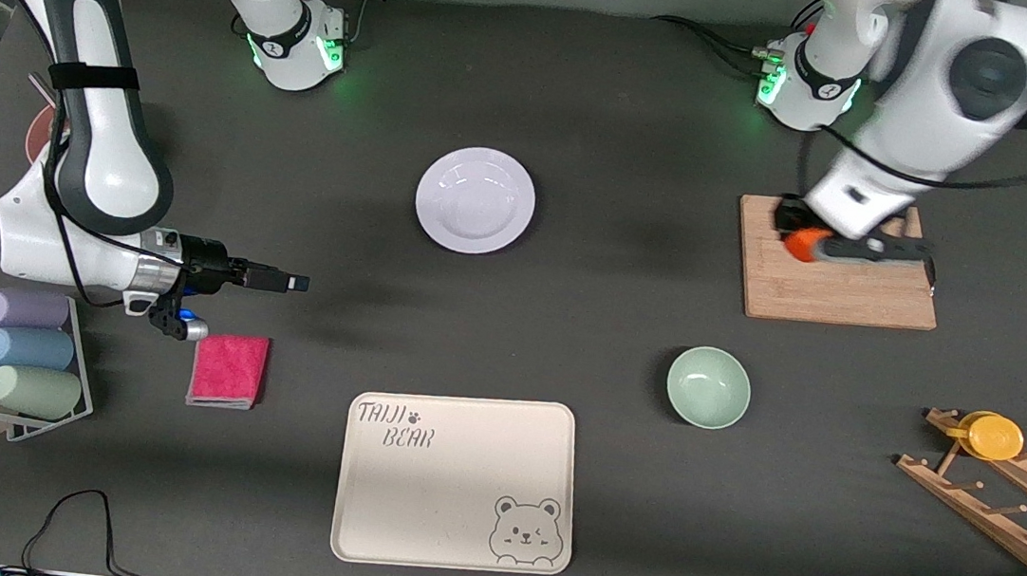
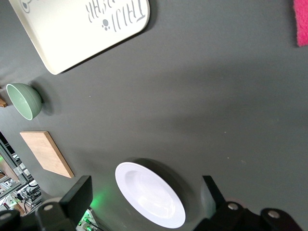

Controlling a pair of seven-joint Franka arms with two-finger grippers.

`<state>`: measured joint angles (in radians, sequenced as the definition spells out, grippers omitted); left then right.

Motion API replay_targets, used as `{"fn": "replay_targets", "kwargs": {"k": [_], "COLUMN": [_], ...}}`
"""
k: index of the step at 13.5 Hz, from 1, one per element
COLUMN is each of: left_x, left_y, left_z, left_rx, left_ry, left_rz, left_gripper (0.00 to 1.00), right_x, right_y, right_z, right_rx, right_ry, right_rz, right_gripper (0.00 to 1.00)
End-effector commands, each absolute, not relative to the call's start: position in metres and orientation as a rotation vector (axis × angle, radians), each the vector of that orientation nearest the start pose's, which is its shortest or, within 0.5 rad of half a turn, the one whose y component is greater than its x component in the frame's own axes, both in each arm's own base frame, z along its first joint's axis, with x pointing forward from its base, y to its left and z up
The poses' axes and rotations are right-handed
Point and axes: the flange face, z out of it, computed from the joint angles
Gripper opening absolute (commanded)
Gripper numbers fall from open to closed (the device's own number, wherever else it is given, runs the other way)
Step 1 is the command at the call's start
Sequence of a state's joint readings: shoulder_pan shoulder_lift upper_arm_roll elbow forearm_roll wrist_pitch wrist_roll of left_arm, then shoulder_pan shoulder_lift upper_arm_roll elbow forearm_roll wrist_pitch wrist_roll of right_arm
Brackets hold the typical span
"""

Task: Place orange and plate with both arms
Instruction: 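Lift the orange with the left gripper and carry it to the plate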

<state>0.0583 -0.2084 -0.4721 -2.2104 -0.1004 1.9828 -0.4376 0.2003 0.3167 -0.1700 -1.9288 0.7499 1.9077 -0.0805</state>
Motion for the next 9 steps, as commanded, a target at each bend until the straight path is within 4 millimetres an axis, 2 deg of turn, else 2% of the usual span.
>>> {"fn": "replay_targets", "kwargs": {"k": [1,3,5,7,9], "left_x": [0.440,0.425,0.405,0.387,0.364], "left_y": [-0.315,-0.391,-0.467,-0.527,-0.570], "left_z": [0.453,0.449,0.434,0.408,0.372], "left_rx": [-3.170,-3.187,-3.176,-3.156,-3.139], "left_ry": [-0.206,-0.222,-0.252,-0.298,-0.307], "left_rz": [0.060,-0.005,-0.027,-0.086,-0.094], "left_gripper": [0.34,0.34,0.34,0.34,0.34], "right_x": [0.588,0.588,0.588,0.588,0.588], "right_y": [0.074,0.076,0.077,0.077,0.077], "right_z": [0.328,0.327,0.327,0.326,0.326], "right_rx": [-2.476,-2.475,-2.474,-2.472,-2.472], "right_ry": [0.332,0.333,0.331,0.334,0.334], "right_rz": [0.363,0.367,0.368,0.369,0.369], "right_gripper": [1.00,1.00,1.00,1.00,1.00]}}
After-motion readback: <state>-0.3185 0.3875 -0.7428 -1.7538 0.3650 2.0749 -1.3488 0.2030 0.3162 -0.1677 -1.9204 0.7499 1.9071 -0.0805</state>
